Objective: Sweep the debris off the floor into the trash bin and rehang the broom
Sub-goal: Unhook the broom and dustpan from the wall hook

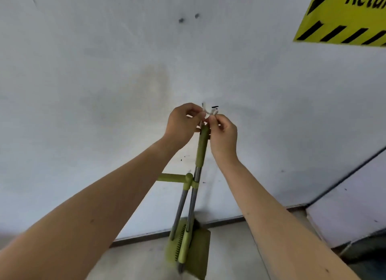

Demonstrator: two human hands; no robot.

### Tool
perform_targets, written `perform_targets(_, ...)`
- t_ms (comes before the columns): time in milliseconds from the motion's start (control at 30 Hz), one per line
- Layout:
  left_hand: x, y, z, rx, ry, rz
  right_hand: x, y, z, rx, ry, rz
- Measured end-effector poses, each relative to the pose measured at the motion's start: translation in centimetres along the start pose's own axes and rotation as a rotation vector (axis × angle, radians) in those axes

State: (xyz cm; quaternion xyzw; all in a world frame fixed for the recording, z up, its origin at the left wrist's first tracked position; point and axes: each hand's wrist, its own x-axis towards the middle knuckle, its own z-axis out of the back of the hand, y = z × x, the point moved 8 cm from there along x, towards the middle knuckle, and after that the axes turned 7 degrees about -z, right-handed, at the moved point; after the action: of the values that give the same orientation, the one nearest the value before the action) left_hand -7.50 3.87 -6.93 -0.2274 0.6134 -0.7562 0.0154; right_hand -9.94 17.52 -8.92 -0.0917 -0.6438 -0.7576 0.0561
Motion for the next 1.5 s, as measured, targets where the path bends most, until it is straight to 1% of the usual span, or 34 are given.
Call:
perform_targets(200, -4.9, 8.0, -1.6, 0.173, 0.047, 0.13, -3.6, -9.0, -0.5, -0.062, 0.055, -0.157)
perform_targets(300, -7.2, 10.9, -2.6, 0.211, 0.098, 0.177, -5.1, -12.6, -0.4, -0.089, 0.058, -0.219)
perform_targets(467, -10.6, 15.4, -3.9, 0.267, 0.13, 0.275, -7.3, -18.5, 0.2, -0.132, 0.07, -0.361)
perform_targets(567, -12.0, 17.0, -4.7, 0.273, 0.142, 0.301, -8.3, -20.7, 0.7, -0.108, 0.074, -0.42)
perform_targets(667, -12.5, 17.9, -4.7, 0.26, 0.098, 0.313, -8.6, -21.0, 0.3, -0.099, 0.104, -0.42)
perform_targets(733, -12.9, 18.6, -4.4, 0.262, 0.066, 0.324, -8.8, -21.1, -0.3, -0.085, 0.171, -0.421)
perform_targets(833, -13.7, 20.4, -3.1, 0.28, -0.013, 0.379, -10.4, -21.9, -2.2, -0.022, 0.403, -0.489)
perform_targets(900, -14.9, 22.0, -2.1, 0.269, -0.067, 0.418, -11.8, -22.7, -3.4, -0.138, 0.533, -0.455)
perform_targets(967, -17.2, 24.2, -1.5, 0.282, -0.079, 0.478, -12.8, -23.5, -4.1, -0.297, 0.576, -0.382)
perform_targets(1033, -20.3, 27.2, -1.3, 0.355, -0.015, 0.566, -12.9, -23.8, -3.9, -0.315, 0.52, -0.371)
perform_targets(1067, -21.8, 28.8, -1.4, 0.436, 0.071, 0.596, -12.8, -24.1, -3.8, -0.293, 0.496, -0.396)
perform_targets(1167, -25.1, 32.5, -3.7, 0.656, 0.478, 0.563, -12.6, -25.0, -3.9, -0.246, 0.507, -0.488)
perform_targets(1233, -25.9, 34.1, -5.6, 0.733, 0.61, 0.503, -12.7, -25.7, -3.9, -0.229, 0.513, -0.534)
perform_targets(1300, -26.1, 35.5, -7.2, 0.802, 0.664, 0.45, -12.5, -26.3, -3.8, -0.19, 0.462, -0.573)
perform_targets(1367, -26.3, 36.9, -7.8, 0.875, 0.679, 0.445, -12.4, -26.8, -3.8, -0.16, 0.408, -0.597)
perform_targets(1433, -26.3, 37.8, -7.9, 0.945, 0.676, 0.42, -12.4, -27.2, -4.1, -0.144, 0.415, -0.593)
perform_targets(1500, -26.2, 38.3, -7.9, 0.938, 0.647, 0.38, -12.4, -27.4, -3.9, -0.153, 0.441, -0.592)
